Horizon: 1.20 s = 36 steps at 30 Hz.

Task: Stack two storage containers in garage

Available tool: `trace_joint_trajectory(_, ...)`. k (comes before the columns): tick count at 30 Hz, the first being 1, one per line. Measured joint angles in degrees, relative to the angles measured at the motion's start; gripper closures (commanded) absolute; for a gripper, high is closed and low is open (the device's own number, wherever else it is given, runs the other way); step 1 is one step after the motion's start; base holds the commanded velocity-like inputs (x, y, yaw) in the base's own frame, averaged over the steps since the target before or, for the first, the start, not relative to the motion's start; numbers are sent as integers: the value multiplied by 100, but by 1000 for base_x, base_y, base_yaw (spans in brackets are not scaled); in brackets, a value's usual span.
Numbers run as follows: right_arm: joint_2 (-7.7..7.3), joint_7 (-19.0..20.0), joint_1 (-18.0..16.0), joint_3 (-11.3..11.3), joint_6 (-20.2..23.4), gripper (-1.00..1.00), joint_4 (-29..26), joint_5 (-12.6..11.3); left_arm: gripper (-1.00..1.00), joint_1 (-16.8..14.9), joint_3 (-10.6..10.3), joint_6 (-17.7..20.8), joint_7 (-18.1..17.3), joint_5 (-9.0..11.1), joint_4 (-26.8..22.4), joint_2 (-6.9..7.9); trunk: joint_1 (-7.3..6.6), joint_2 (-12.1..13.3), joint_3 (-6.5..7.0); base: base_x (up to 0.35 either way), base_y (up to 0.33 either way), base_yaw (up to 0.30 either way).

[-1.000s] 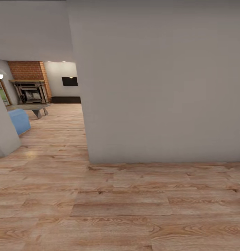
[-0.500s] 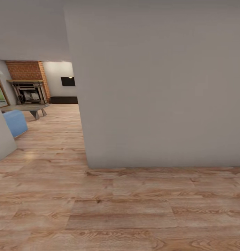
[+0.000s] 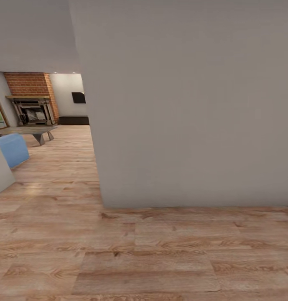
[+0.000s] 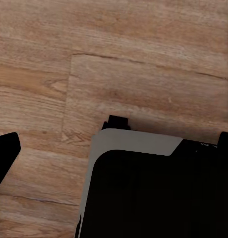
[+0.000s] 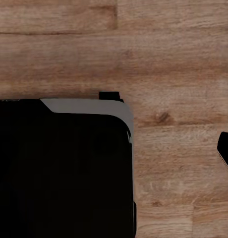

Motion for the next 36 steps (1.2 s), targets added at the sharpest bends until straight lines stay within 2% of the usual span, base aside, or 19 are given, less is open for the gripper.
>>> trace_joint_trajectory(20,9,-8,0,-23,-7,-100,0,0,-100,0,0,-42,0,4,0,9,0,0,0,318,0,0)
trace_joint_trajectory(30,63,15,0,-26,1,-100,0,-6,-100,0,0,-60,0,-21,0,3,3,0,0,66,0,1)
trace_joint_trajectory(36,83,40,0,-5,0,-100,0,24,-100,1,0,-60,0,-16,-3,1,3,1,0,5,0,160)
